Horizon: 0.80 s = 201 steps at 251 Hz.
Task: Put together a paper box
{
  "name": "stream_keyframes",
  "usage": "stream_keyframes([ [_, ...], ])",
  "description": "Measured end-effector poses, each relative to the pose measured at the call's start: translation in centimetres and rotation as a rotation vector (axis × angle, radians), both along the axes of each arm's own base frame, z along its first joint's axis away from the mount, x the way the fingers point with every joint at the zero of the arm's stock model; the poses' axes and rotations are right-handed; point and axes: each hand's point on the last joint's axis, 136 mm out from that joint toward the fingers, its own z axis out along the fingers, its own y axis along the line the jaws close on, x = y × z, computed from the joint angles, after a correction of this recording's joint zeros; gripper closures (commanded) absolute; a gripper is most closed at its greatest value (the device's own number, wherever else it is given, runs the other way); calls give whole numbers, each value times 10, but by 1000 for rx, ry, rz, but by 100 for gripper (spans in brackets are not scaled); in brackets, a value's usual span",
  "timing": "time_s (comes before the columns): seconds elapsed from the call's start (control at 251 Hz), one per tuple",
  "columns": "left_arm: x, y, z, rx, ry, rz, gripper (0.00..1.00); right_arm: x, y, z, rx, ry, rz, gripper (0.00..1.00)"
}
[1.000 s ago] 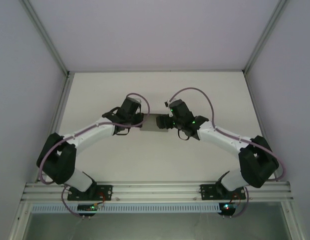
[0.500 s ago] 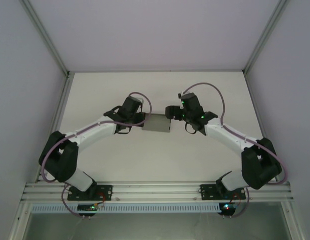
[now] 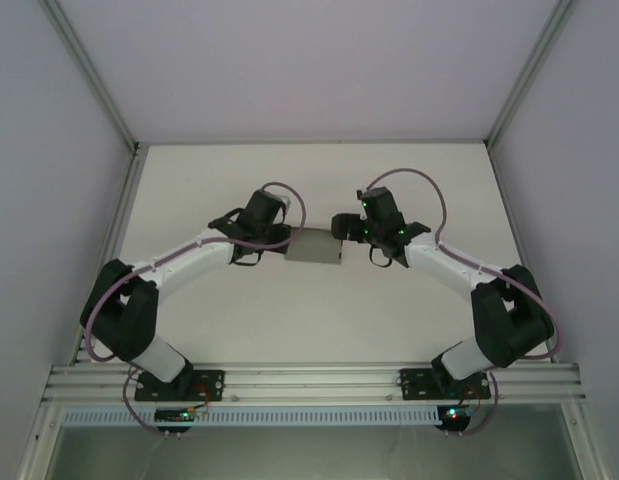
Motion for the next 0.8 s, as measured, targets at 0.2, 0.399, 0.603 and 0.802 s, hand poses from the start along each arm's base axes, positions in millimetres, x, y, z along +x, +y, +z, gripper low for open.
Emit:
stream_keyframes([
  [0.2,-7,8,0,-3,50,-43,58,-1,0,-7,29,-4,-20,22],
  [0.399,-17,17,-2,-11,127,-98,32,1,1,-9,48,-6,-32,22],
  [0.603,-34,17,8,-14,152,-177,1,0,2,-12,62,-2,-42,24],
  [0.802,-32,21,39,-95,95,-149,0,1,3,-14,73,-4,-45,24],
])
